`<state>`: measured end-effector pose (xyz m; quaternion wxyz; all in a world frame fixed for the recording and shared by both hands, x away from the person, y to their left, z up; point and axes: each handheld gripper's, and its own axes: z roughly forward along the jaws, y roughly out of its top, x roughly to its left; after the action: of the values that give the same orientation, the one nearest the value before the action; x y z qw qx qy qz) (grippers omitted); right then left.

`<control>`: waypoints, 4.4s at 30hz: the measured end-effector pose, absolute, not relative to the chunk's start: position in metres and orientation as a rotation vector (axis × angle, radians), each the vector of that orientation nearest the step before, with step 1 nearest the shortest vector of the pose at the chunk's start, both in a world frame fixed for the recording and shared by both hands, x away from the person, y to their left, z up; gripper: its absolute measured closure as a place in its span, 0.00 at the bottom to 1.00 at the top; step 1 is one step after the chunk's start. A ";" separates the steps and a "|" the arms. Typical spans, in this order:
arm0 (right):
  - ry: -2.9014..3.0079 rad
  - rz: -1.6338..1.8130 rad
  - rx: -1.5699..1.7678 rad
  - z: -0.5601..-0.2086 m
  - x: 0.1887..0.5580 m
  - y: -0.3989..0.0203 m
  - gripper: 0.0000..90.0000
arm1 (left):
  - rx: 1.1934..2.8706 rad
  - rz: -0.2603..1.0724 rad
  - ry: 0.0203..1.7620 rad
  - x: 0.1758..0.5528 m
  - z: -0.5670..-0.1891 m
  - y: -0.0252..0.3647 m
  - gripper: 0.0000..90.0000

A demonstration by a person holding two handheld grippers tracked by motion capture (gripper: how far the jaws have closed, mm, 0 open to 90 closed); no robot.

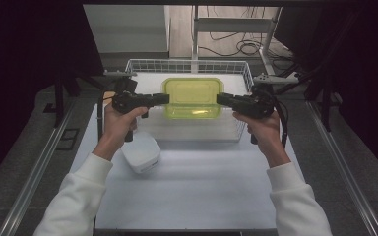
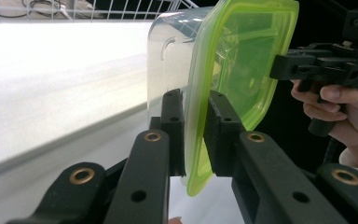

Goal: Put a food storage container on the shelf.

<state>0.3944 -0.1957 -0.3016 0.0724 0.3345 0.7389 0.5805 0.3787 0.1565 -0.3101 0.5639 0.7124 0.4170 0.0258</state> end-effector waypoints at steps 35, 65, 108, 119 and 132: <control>2.300 1.709 1.328 -0.313 0.477 -0.183 0.88 | 1.661 -0.089 1.166 0.460 -0.323 0.165 0.89; 2.191 1.830 1.846 -0.334 0.523 -0.187 0.80 | 1.426 -0.464 1.304 0.518 -0.349 0.181 0.85; 2.284 1.469 1.198 -0.299 0.416 -0.189 0.39 | 1.780 0.180 0.979 0.371 -0.322 0.187 0.28; 2.333 1.512 1.150 -0.352 0.354 -0.217 0.39 | 1.821 0.148 1.002 0.306 -0.382 0.197 0.28; 2.436 1.385 1.194 -0.423 0.310 -0.234 0.39 | 1.834 0.107 1.098 0.268 -0.438 0.211 0.29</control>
<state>0.3102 -0.2343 -0.4226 0.0479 0.3916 0.7989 0.4541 0.2677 0.2107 -0.4378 0.4799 0.7517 0.4502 0.0439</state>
